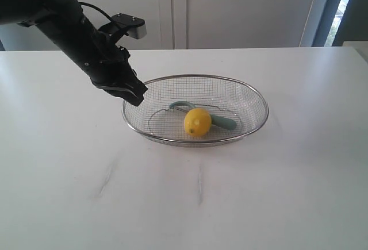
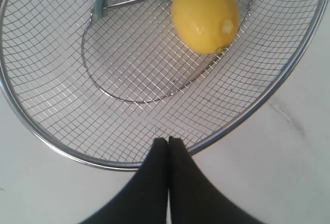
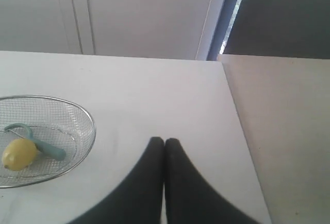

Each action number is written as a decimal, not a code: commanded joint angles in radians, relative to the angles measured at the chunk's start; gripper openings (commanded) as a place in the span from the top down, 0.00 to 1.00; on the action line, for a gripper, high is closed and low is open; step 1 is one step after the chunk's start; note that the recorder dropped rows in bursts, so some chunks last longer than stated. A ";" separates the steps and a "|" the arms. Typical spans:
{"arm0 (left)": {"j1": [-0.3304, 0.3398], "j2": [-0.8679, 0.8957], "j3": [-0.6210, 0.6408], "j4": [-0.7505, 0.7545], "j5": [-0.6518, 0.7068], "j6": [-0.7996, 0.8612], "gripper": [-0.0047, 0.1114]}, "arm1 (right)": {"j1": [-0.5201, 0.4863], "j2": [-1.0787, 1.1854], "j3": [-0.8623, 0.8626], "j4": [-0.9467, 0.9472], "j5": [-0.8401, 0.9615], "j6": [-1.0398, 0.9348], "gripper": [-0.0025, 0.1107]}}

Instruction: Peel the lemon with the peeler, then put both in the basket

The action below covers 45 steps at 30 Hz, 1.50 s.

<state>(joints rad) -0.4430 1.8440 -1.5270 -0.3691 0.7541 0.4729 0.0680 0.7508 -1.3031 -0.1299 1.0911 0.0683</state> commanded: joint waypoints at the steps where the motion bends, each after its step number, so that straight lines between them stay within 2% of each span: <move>1: 0.001 -0.010 -0.003 -0.011 0.018 -0.003 0.96 | -0.008 -0.073 0.113 0.028 -0.038 0.046 0.98; 5: 0.001 -0.010 -0.003 -0.011 0.018 -0.003 0.96 | -0.009 -0.125 0.294 0.054 -0.209 0.042 0.98; 9: 0.001 -0.010 -0.003 -0.011 0.018 -0.003 0.96 | -0.009 -0.231 0.517 0.047 -0.503 0.041 0.98; 15: 0.001 -0.010 -0.003 -0.011 0.018 -0.003 0.96 | -0.092 -0.419 0.808 0.046 -0.734 0.014 0.98; 19: 0.001 -0.010 -0.003 -0.011 0.018 -0.003 0.96 | -0.149 -0.541 0.923 0.046 -0.752 0.007 0.98; 27: 0.001 -0.010 -0.003 -0.011 0.018 -0.003 0.96 | -0.170 -0.751 1.035 0.048 -0.747 0.007 0.98; 40: 0.001 -0.010 -0.003 -0.011 -0.032 -0.003 0.96 | -0.168 -0.751 1.051 0.048 -0.750 0.007 0.98; 45: 0.001 -0.010 -0.003 -0.011 -0.067 -0.003 0.96 | -0.168 -0.751 1.133 0.048 -0.818 0.007 0.98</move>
<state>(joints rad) -0.4430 1.8440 -1.5270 -0.3691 0.6953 0.4729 -0.0986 0.0043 -0.2162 -0.0798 0.3099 0.0834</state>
